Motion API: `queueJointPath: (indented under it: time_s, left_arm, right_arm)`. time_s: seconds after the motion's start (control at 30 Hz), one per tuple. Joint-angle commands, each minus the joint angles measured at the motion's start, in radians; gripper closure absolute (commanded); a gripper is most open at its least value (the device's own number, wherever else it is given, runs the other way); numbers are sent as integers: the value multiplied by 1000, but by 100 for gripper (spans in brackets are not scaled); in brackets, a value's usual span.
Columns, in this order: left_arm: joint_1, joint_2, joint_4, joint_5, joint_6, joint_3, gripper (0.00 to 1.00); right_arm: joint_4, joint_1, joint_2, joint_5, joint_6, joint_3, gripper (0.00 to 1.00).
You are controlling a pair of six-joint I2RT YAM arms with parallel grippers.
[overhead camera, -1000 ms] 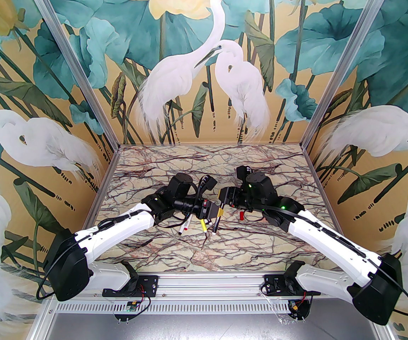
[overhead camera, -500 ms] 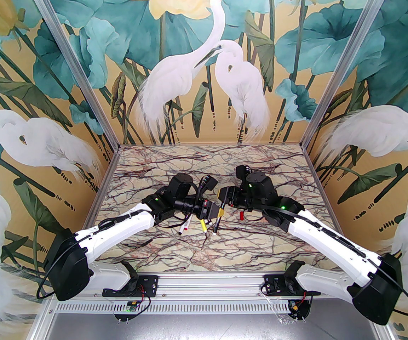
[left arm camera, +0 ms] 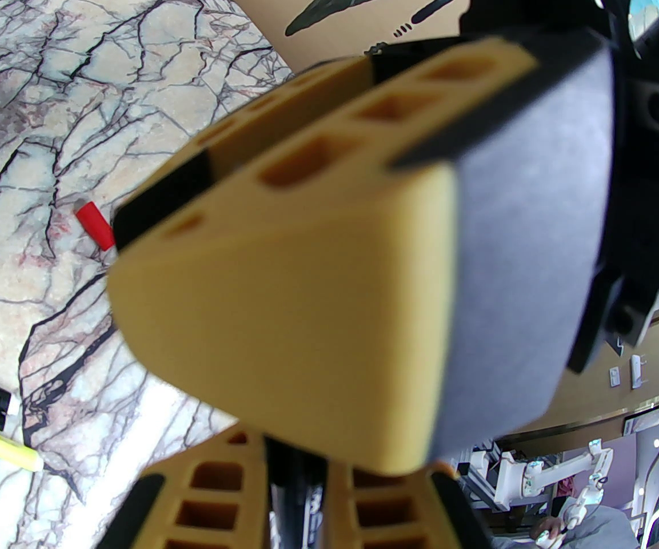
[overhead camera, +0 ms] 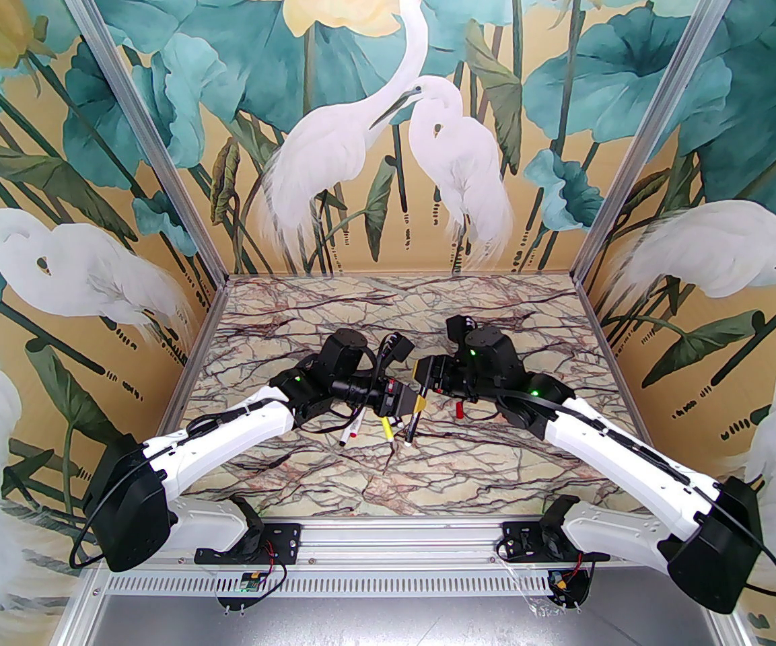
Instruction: Open the pen caps
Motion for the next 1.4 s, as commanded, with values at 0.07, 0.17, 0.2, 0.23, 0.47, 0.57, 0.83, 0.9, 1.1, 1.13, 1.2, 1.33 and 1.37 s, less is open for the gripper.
queueJointPath:
  time_s: [0.07, 0.17, 0.2, 0.23, 0.47, 0.57, 0.83, 0.9, 1.1, 1.13, 1.2, 1.33, 1.37]
  left_arm:
    - [-6, -18, 32, -3, -5, 3, 84]
    - [-6, -19, 32, -6, -6, 1, 84]
    - [-6, -18, 32, -5, -6, 0, 84]
    - [-7, -19, 31, -7, -6, 0, 84]
    - [-6, -38, 61, -20, -23, -29, 80]
    - [-6, -67, 117, -33, -50, -68, 76]
    - [-8, -102, 335, 8, -146, -175, 69]
    - [-10, -94, 356, 23, -158, -178, 68]
    - [-29, -65, 395, 32, -173, -164, 68]
    - [-30, -60, 396, 32, -174, -159, 68]
    - [-38, -43, 394, 32, -174, -149, 68]
    - [-41, -40, 381, 0, -172, -148, 77]
    - [-41, -46, 376, -15, -169, -149, 82]
  right_arm:
    - [25, 6, 8, -22, 11, -19, 72]
    - [26, 8, 10, -23, 12, -19, 75]
    - [27, 7, 10, -23, 12, -19, 75]
    - [28, 7, 9, -23, 12, -19, 76]
    - [29, 7, -4, -11, 14, -15, 83]
    - [29, 7, -25, 9, 16, -13, 84]
    - [141, 7, -68, -8, 79, -55, 85]
    - [167, 7, -71, -17, 91, -65, 86]
    - [216, 7, -73, -37, 103, -87, 86]
    - [224, 7, -75, -40, 106, -91, 86]
    - [239, 9, -79, -41, 105, -99, 86]
    - [210, 12, -83, -24, 93, -101, 86]
    - [201, 12, -87, -11, 93, -105, 86]
